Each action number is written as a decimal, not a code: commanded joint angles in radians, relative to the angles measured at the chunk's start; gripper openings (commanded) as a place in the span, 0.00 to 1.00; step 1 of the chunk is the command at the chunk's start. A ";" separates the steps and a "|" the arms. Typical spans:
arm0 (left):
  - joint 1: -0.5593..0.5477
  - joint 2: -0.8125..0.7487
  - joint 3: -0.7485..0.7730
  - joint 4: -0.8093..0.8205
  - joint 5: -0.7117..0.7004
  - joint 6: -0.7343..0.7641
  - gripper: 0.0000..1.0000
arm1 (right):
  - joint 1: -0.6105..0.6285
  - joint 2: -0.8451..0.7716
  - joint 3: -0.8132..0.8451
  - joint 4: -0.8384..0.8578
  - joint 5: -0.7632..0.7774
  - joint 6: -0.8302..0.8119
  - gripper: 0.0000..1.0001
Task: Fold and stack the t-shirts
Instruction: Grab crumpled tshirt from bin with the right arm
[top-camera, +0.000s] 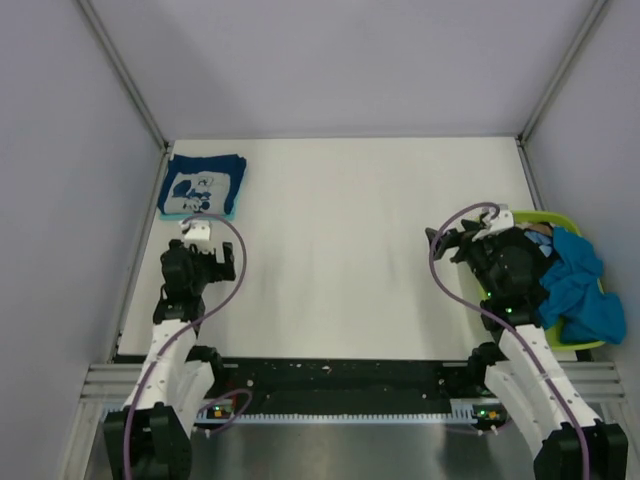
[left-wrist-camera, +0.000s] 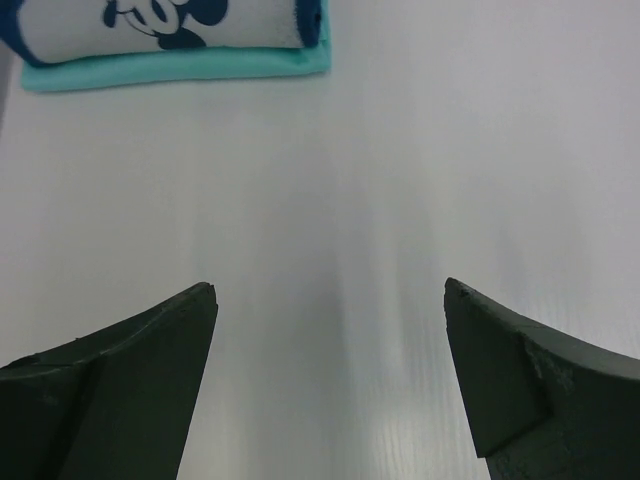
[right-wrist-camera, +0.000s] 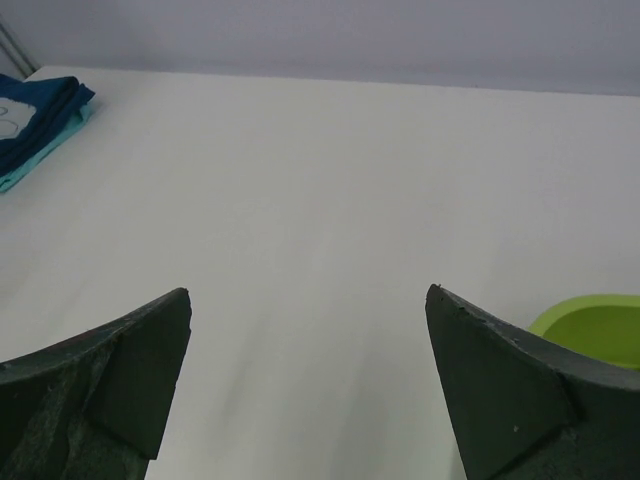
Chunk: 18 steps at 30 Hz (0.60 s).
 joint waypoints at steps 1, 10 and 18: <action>0.003 0.048 0.171 -0.103 -0.162 -0.047 0.99 | 0.006 0.054 0.168 -0.115 0.000 0.100 0.99; -0.163 0.398 0.681 -0.596 0.075 0.257 0.98 | -0.213 0.376 0.645 -0.716 0.437 0.212 0.99; -0.243 0.613 0.849 -0.737 0.141 0.200 0.98 | -0.326 0.637 0.630 -0.686 0.494 0.250 0.88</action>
